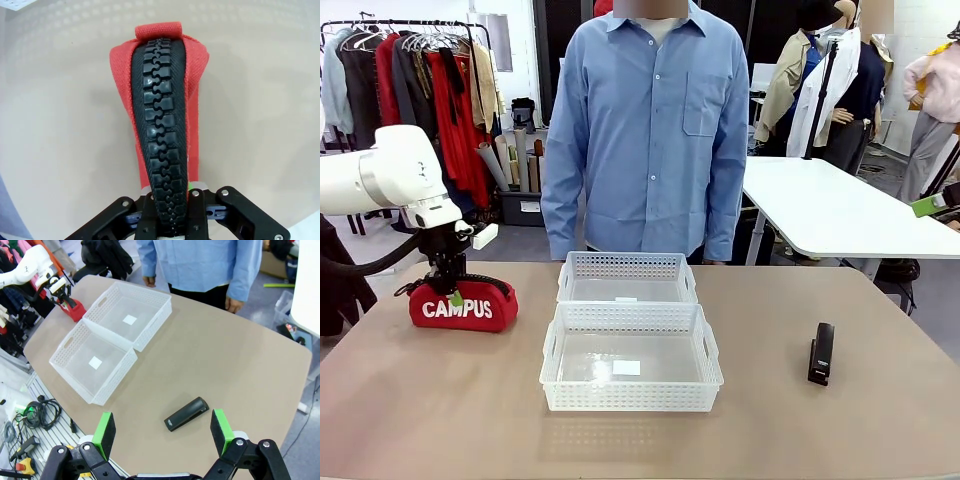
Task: Distribute items into two baskets.
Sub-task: Pick up the Pencil pouch that the person points to, then move the picked Pencil pouch towards the Organizing basket indicated by the person, stopping as directed.
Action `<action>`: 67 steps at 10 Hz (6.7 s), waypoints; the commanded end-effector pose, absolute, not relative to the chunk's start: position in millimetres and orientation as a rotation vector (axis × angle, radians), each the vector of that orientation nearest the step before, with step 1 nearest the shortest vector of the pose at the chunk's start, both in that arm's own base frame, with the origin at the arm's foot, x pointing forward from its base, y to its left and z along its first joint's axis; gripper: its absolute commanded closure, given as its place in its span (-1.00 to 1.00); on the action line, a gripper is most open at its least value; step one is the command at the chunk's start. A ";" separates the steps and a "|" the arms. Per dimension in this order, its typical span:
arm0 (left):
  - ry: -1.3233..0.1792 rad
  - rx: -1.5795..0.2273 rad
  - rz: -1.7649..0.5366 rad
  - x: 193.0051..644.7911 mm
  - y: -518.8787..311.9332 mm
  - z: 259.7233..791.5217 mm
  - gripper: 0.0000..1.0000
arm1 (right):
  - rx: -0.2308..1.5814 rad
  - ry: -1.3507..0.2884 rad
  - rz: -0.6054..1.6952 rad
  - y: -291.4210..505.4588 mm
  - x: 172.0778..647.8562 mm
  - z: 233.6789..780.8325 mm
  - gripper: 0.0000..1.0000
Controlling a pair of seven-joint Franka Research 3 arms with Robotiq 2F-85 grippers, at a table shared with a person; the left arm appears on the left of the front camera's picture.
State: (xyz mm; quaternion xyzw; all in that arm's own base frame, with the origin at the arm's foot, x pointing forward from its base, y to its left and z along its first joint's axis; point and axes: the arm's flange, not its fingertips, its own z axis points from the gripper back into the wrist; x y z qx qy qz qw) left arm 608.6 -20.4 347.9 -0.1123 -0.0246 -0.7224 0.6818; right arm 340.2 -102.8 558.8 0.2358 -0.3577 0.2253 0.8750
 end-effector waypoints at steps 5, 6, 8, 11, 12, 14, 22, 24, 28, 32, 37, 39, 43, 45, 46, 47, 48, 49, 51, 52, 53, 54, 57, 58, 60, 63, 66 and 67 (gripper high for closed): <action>-0.035 -0.270 -1.467 610.9 -26.2 425.8 1.00 | 0.514 -0.765 0.482 -102.8 340.9 560.1 -1.00; -0.018 -0.257 -1.452 605.9 -25.1 447.3 1.00 | 0.514 -0.765 0.482 -102.8 340.9 560.1 -1.00; -0.015 -0.235 -1.409 589.5 -20.4 499.1 1.00 | 0.514 -0.765 0.482 -102.8 340.9 560.1 -1.00; -0.055 -0.173 -1.384 553.6 -10.4 556.2 1.00 | 0.514 -0.765 0.482 -102.8 340.9 560.1 -1.00; -0.077 -0.180 -1.381 543.7 -7.5 565.9 1.00 | 0.514 -0.765 0.482 -102.8 340.9 560.1 -1.00; -0.087 -0.153 -1.372 531.9 1.6 570.6 1.00 | 0.514 -0.765 0.482 -102.8 340.9 560.1 -1.00; -0.085 -0.181 -1.373 532.5 6.9 574.6 1.00 | 0.514 -0.765 0.482 -102.8 340.9 560.1 -1.00; -0.085 -0.181 -1.373 532.5 6.9 574.6 1.00 | 0.514 -0.765 0.482 -102.8 340.9 560.1 -1.00; -0.085 -0.181 -1.373 532.5 6.9 574.6 1.00 | 0.514 -0.765 0.482 -102.8 340.9 560.1 -1.00; -0.085 -0.181 -1.373 532.5 6.9 574.6 1.00 | 0.514 -0.765 0.482 -102.8 340.9 560.1 -1.00; -0.085 -0.181 -1.373 532.5 6.9 574.6 1.00 | 0.514 -0.765 0.482 -102.8 340.9 560.1 -1.00; -0.085 -0.181 -1.373 532.5 6.9 574.6 1.00 | 0.514 -0.765 0.482 -102.8 340.9 560.1 -1.00; -0.085 -0.181 -1.373 532.5 6.9 574.6 1.00 | 0.514 -0.765 0.482 -102.8 340.9 560.1 -1.00; -0.085 -0.181 -1.373 532.5 6.9 574.6 1.00 | 0.514 -0.765 0.482 -102.8 340.9 560.1 -1.00; -0.085 -0.181 -1.373 532.5 6.9 574.6 1.00 | 0.514 -0.765 0.482 -102.8 340.9 560.1 -1.00; -0.085 -0.181 -1.373 532.5 6.9 574.6 1.00 | 0.514 -0.765 0.482 -102.8 340.9 560.1 -1.00; -0.085 -0.181 -1.373 532.5 6.9 574.6 1.00 | 0.514 -0.765 0.482 -102.8 340.9 560.1 -1.00; -0.085 -0.181 -1.373 532.5 6.9 574.6 1.00 | 0.514 -0.765 0.482 -102.8 340.9 560.1 -1.00; -0.081 -0.180 -1.404 546.6 0.7 577.5 1.00 | 0.514 -0.765 0.482 -102.8 340.9 560.1 -1.00; -0.093 -0.171 -1.423 558.9 -6.1 581.9 1.00 | 0.514 -0.765 0.482 -102.8 340.9 560.1 -1.00; -0.113 -0.165 -1.435 569.8 -11.5 584.3 1.00 | 0.514 -0.765 0.482 -102.8 340.9 560.1 -1.00; -0.114 -0.161 -1.440 579.0 -15.4 583.7 1.00 | 0.514 -0.765 0.482 -102.8 340.9 560.1 -1.00; -0.060 -0.152 -1.471 606.8 -31.9 572.6 1.00 | 0.514 -0.765 0.482 -102.8 340.9 560.1 -1.00; -0.066 -0.147 -1.498 612.5 -40.2 568.1 1.00 | 0.514 -0.765 0.482 -102.8 340.9 560.1 -1.00; -0.060 -0.132 -1.537 623.8 -64.6 551.4 1.00 | 0.514 -0.765 0.482 -102.8 340.9 560.1 -1.00; -0.075 -0.161 -1.552 627.6 -97.2 532.0 1.00 | 0.514 -0.765 0.482 -102.8 340.9 560.1 -1.00; -0.084 -0.159 -1.531 634.2 -121.9 511.9 1.00 | 0.514 -0.765 0.482 -102.8 340.9 560.1 -1.00; -0.089 -0.160 -1.520 637.2 -128.5 506.5 1.00 | 0.514 -0.765 0.482 -102.8 340.9 560.1 -1.00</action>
